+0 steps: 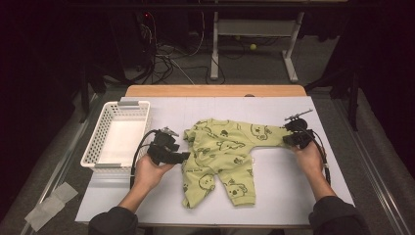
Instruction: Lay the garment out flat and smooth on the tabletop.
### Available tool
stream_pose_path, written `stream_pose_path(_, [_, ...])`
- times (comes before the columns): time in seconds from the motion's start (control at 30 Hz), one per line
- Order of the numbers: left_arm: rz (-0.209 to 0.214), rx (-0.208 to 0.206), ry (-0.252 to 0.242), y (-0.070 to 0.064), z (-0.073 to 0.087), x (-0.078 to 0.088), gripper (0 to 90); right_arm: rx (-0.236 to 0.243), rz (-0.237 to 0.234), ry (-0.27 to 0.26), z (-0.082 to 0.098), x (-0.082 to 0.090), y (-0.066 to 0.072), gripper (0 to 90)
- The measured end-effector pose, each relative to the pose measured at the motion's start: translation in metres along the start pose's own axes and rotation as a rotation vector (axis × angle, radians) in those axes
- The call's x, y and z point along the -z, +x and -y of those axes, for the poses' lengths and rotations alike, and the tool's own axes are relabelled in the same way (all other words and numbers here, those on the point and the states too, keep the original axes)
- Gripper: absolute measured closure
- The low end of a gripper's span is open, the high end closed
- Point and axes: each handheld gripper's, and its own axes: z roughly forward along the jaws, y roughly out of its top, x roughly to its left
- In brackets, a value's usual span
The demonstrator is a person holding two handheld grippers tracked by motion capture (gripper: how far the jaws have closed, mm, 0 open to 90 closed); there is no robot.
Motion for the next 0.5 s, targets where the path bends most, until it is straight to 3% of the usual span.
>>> stream_pose_path(0.07, [-0.003, 0.009, 0.005, 0.004, -0.004, -0.001, 41.7, -0.006, 0.007, -0.001, 0.0, -0.001, 0.001, 84.5])
stream_pose_path(0.13, [-0.001, 0.021, 0.008, 0.007, -0.009, -0.003, 41.7, -0.016, -0.017, -0.024, 0.0, 0.001, 0.004, 80.6])
stream_pose_path(0.33, [-0.015, 0.048, -0.01, 0.016, -0.034, -0.002, 41.5, 0.031, -0.117, -0.1, -0.01, 0.009, 0.032, 79.5])
stream_pose_path(0.5, [-0.056, 0.055, 0.002, 0.021, -0.063, -0.003, 41.5, 0.061, -0.164, -0.099, -0.016, 0.002, 0.052, 77.3])
